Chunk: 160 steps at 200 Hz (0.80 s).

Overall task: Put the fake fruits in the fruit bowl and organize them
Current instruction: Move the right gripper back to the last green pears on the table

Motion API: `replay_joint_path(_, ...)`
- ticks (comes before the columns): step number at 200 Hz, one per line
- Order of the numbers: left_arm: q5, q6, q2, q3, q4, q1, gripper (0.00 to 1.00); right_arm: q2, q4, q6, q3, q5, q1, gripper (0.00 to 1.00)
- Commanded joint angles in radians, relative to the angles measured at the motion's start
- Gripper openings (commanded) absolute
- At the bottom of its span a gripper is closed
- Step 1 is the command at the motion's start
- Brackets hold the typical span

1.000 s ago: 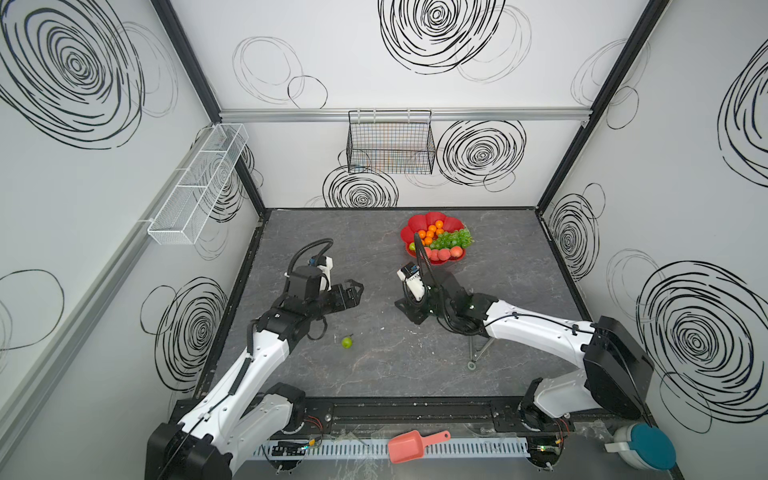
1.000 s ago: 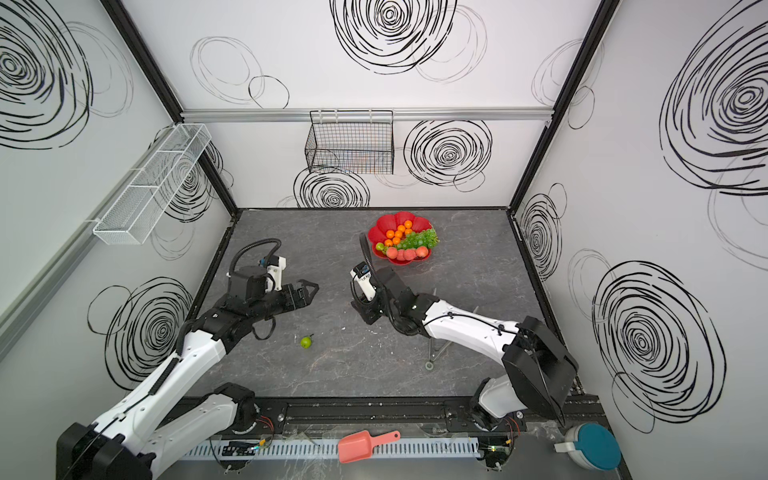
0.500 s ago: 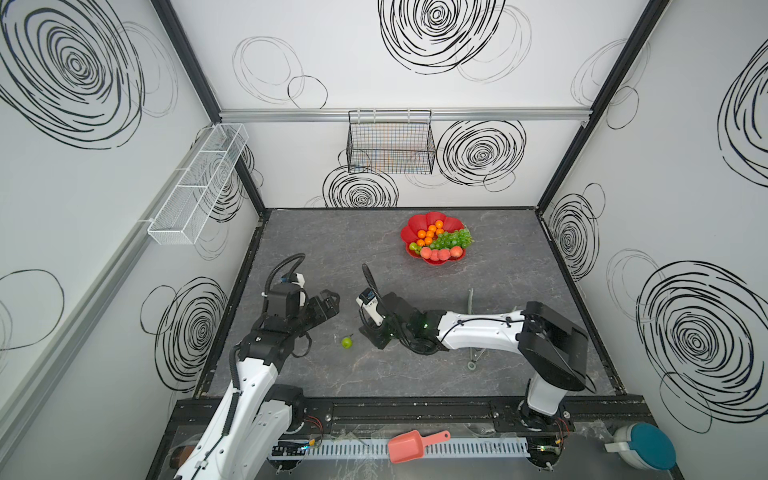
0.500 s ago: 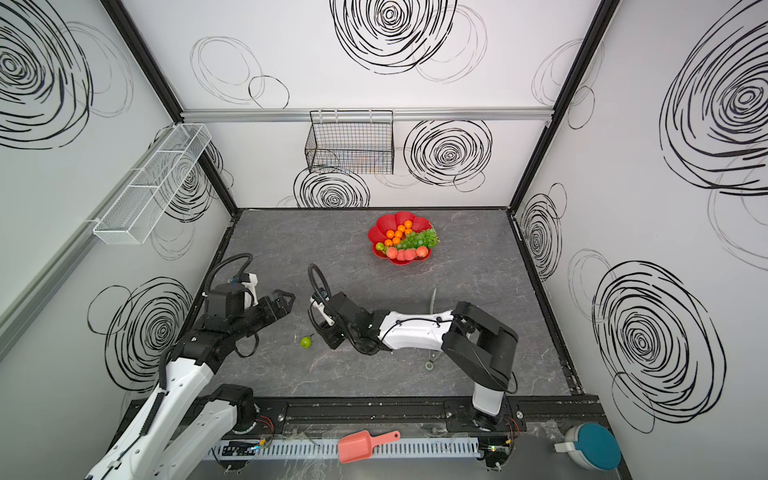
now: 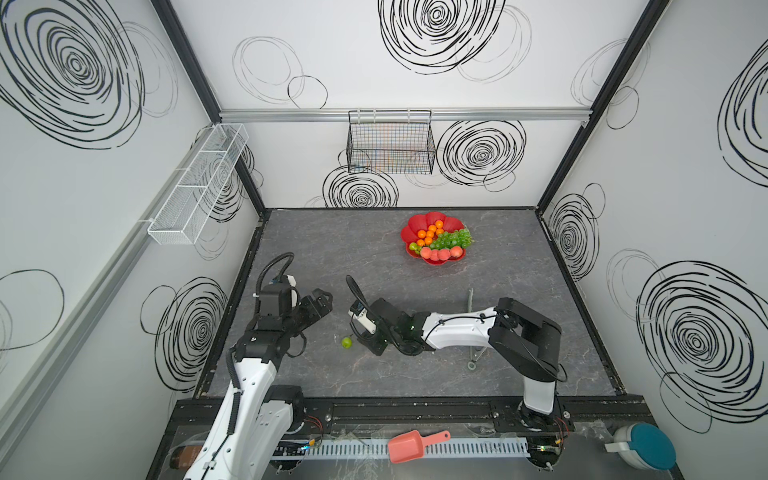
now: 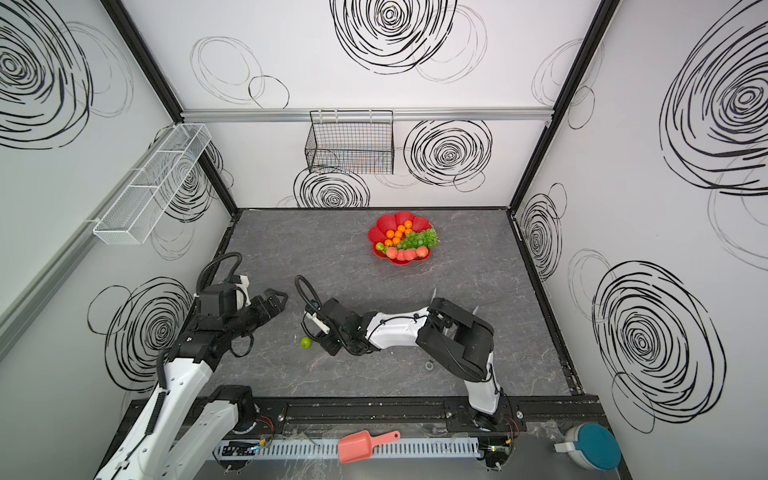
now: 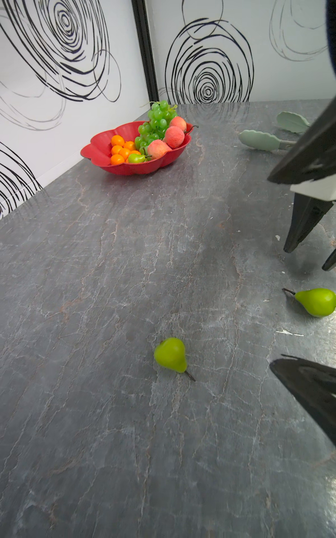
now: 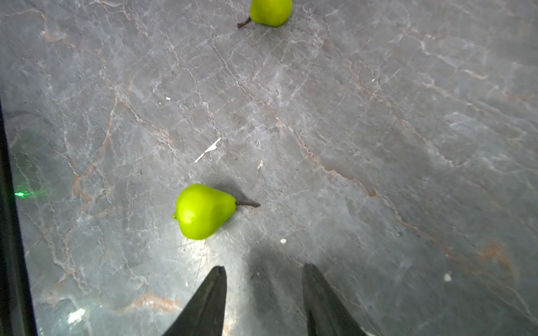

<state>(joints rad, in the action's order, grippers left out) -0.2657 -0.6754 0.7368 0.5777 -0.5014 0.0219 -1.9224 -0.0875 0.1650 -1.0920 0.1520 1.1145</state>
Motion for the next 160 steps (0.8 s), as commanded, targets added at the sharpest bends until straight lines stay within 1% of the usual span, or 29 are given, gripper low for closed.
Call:
replay_joint_path(1,-0.002,-0.040,-0.002,0.010,0.001,0.024,0.96,-0.031,0.017,-0.027,-0.043,0.002,0.005,0.48)
replay_joint_path(59,0.013,-0.041,0.005,0.025,-0.007,0.033,0.96,-0.083,0.046,-0.043,-0.084,-0.025,0.023,0.49)
replay_joint_path(75,0.029,-0.055,0.007,0.026,-0.015,0.036,0.96,-0.092,0.046,-0.046,-0.090,-0.022,0.025,0.49)
replay_joint_path(109,0.019,-0.086,0.003,0.028,-0.026,0.047,0.96,-0.121,0.062,-0.054,-0.117,-0.020,0.028,0.50)
replay_joint_path(160,0.022,-0.125,0.022,0.080,-0.076,0.058,0.96,-0.167,0.086,-0.086,-0.163,-0.011,0.042,0.50)
